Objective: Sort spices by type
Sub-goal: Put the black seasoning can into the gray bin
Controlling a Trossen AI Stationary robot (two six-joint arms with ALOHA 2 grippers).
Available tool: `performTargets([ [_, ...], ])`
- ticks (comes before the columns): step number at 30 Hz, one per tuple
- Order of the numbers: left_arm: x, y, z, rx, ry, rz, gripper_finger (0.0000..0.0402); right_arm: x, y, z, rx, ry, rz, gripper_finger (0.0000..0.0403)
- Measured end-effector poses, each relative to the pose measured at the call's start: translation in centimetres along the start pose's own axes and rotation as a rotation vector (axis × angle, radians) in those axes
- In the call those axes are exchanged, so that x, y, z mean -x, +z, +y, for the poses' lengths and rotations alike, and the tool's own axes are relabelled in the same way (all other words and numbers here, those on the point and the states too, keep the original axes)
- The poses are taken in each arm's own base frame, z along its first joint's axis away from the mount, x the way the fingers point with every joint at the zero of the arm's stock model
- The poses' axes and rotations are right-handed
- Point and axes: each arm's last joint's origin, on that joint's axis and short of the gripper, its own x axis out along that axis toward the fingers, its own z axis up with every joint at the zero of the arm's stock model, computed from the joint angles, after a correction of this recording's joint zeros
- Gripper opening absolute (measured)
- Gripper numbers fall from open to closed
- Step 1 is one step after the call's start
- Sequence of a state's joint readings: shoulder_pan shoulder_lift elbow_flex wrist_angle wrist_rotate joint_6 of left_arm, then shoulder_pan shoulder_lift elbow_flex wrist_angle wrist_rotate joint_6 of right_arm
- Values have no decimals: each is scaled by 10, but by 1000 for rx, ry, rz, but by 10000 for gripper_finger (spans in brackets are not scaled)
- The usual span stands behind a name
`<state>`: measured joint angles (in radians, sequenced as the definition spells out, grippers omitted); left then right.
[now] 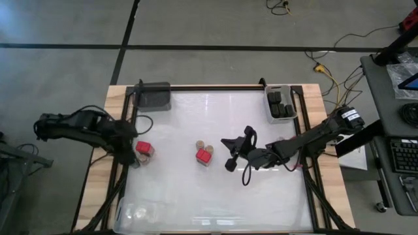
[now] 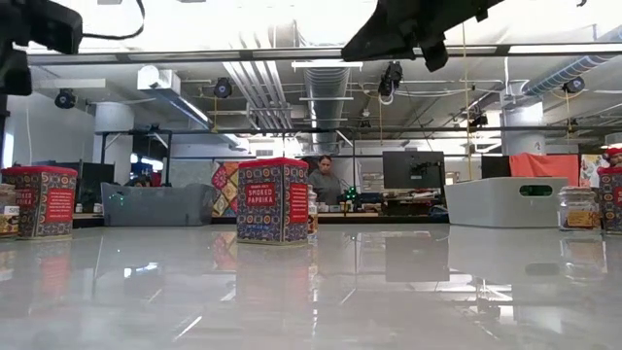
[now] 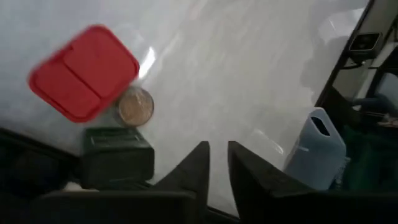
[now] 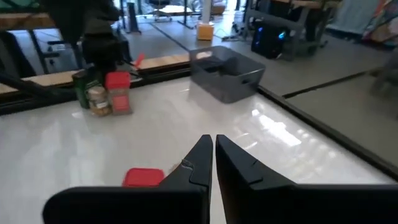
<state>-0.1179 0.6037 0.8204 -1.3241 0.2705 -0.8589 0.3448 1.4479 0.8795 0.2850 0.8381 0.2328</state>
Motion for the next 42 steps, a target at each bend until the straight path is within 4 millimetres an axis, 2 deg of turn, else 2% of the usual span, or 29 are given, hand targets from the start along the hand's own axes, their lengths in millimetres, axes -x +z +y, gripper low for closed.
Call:
performTargets([
  [4, -8, 6, -5, 32, 31, 49, 101, -1, -2, 0, 36, -14, 1, 13],
  [9, -20, 11, -14, -147, 79, 125, 147, -7, -13, 4, 62, -29, 27, 13],
  [16, -43, 10, -36, -486, 148, 304, 163, -12, -32, 13, 89, -29, 68, 13],
  [20, -59, 10, -46, -547, 249, 375, 173, -11, -32, 14, 90, -24, 70, 13],
  [27, -86, 7, -48, -679, 490, 564, 202, -7, -32, 17, 91, -10, 69, 13],
  [33, -101, 6, -57, -838, 556, 645, 227, -6, -32, 17, 91, -10, 69, 13],
  [42, -117, -6, -64, -1019, 655, 781, 261, -4, -33, 19, 100, -3, 70, 13],
])
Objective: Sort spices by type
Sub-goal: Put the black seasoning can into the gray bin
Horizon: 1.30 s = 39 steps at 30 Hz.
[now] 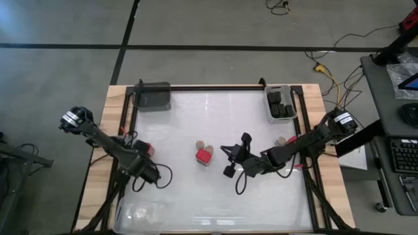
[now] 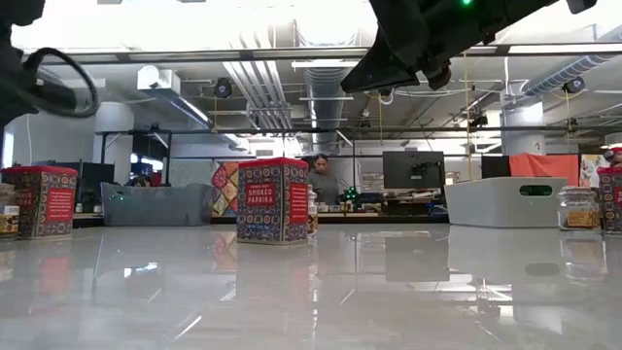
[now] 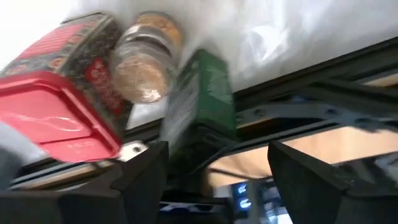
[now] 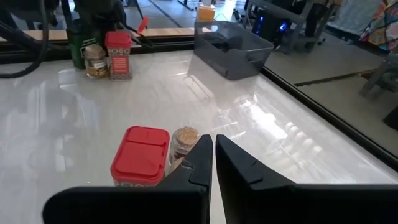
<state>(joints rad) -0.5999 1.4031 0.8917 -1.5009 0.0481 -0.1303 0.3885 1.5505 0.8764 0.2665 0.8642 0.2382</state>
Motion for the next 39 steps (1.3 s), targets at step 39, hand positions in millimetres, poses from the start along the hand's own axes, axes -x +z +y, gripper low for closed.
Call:
performTargets([
  [39, -36, 31, -11, -118, 88, 288, 149, 7, 0, 5, 9, 26, -6, 13],
])
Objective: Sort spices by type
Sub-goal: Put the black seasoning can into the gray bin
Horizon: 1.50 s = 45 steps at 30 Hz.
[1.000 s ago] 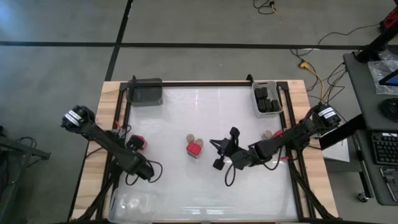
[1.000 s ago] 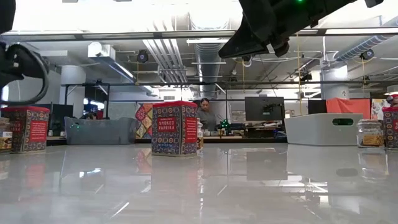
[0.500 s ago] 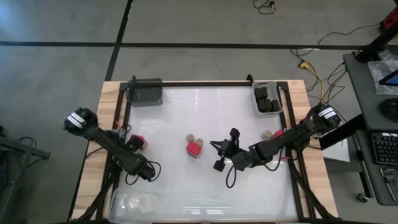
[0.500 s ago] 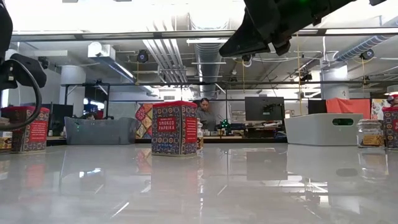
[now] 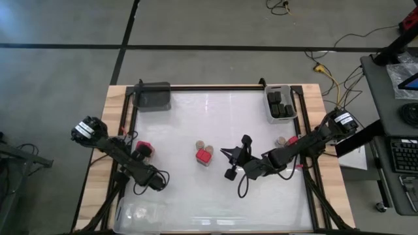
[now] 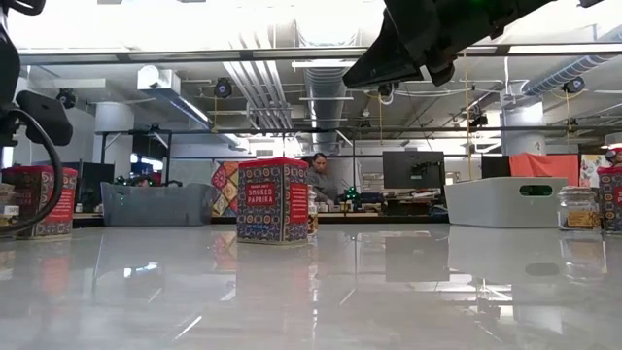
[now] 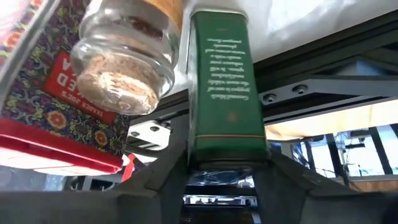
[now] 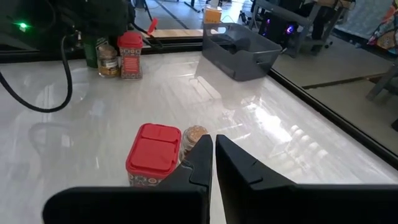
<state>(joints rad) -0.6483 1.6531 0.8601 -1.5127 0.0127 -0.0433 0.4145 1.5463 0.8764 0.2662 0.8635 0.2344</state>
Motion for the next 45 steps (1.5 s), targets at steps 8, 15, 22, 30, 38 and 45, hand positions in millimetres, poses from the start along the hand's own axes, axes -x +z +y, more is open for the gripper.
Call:
performTargets([
  [8, 17, -3, -5, 36, -166, -74, 122, 0, 0, 0, 0, 0, 0, 13],
  [15, 44, 0, -6, 83, -265, -200, 122, 0, 0, 0, 0, 0, 0, 13],
  [22, 76, 4, 15, 225, -290, -366, 121, 0, 0, 0, -1, 1, 0, 13],
  [30, 90, 1, 76, 503, -359, -480, 120, 0, 0, 0, -1, 3, 0, 13],
  [38, 86, -1, 141, 673, -415, -458, 120, 0, 0, 0, 7, 3, 0, 13],
  [45, 87, 10, 180, 634, -368, -421, 120, 0, -1, 0, 2, 5, 12, 13],
])
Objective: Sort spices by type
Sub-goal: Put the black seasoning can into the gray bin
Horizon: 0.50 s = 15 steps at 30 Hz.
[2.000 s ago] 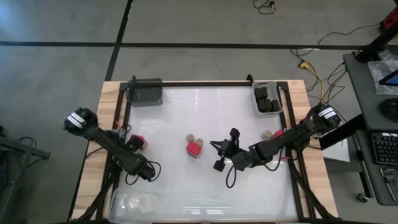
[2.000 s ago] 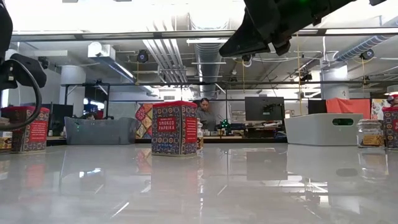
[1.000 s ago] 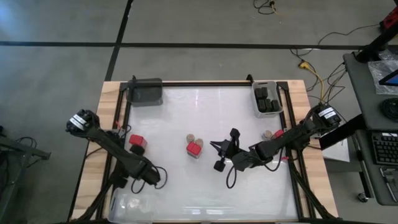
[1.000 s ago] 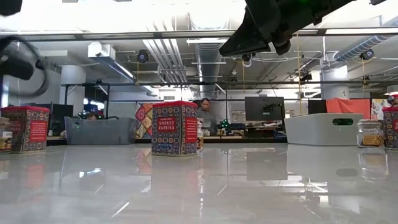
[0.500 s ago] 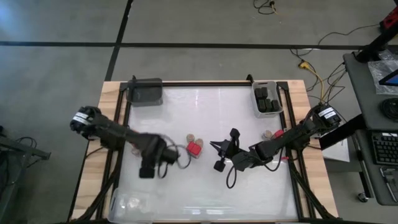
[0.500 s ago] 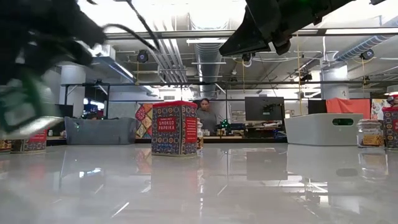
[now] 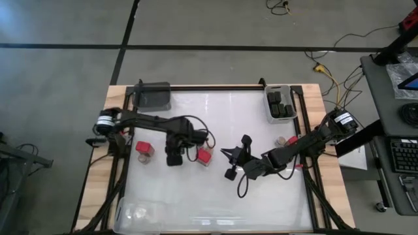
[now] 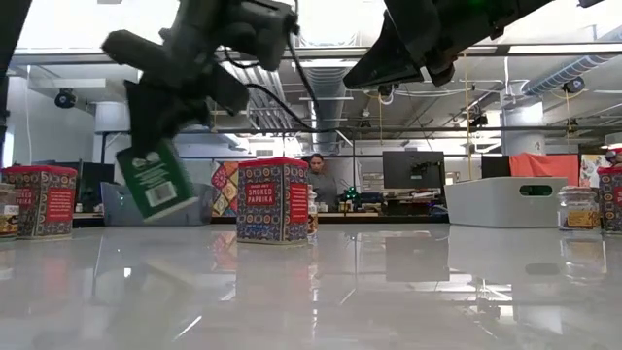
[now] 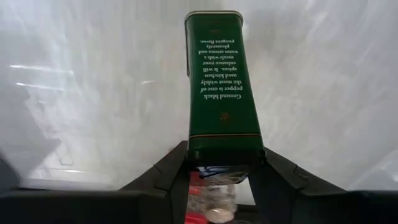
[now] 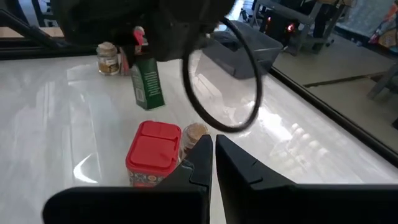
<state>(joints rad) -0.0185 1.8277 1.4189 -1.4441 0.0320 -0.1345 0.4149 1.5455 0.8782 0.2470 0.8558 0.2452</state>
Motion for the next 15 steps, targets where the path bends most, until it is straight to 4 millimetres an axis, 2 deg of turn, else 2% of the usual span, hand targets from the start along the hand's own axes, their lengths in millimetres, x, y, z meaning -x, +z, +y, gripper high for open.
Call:
performTargets([
  [9, 1, 34, 6, -26, -7, 18, 121, 1, -3, 0, -16, -2, 21, 13],
  [15, -8, 41, 7, -41, -5, 59, 122, 4, -4, 3, -12, 12, 19, 13],
])
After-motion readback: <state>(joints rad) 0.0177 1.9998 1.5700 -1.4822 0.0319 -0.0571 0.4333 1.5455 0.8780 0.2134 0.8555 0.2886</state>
